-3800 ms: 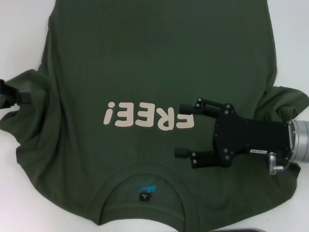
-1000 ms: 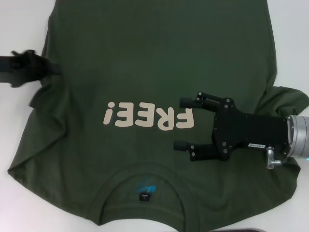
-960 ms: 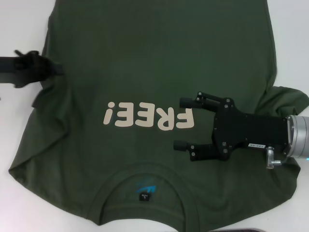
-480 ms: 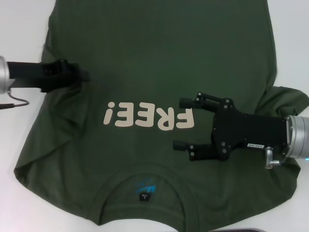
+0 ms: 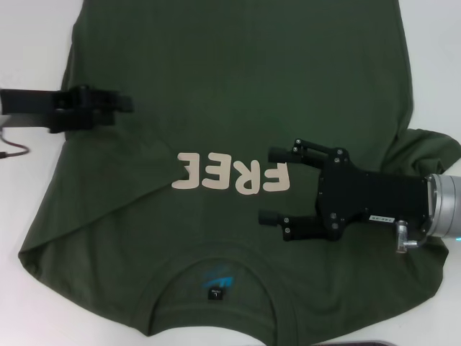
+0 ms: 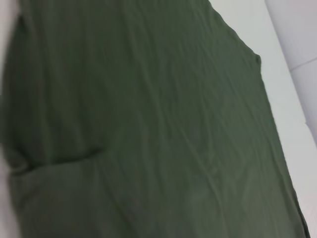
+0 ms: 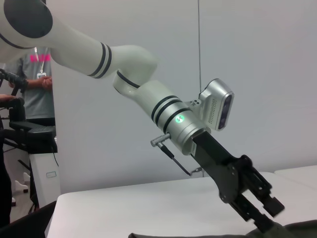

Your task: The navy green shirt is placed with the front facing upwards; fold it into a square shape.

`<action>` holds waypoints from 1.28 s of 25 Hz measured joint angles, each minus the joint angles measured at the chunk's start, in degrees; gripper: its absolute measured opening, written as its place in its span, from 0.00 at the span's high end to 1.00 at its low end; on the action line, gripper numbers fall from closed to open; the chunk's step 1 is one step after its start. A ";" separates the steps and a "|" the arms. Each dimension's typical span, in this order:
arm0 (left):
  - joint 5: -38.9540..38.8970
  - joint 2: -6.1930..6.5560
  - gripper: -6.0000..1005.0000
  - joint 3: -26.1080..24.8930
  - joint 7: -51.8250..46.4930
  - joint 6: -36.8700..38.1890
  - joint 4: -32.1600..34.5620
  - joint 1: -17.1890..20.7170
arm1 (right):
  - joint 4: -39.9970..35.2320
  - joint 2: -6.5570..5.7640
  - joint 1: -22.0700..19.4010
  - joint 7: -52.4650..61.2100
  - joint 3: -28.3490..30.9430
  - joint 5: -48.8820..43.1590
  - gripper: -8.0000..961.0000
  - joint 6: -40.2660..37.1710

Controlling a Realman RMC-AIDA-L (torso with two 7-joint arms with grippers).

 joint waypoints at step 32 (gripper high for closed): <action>-9.10 -3.06 0.29 -4.53 65.86 28.82 3.19 21.73 | -4.40 -1.28 -0.42 32.69 2.67 4.33 0.04 -0.91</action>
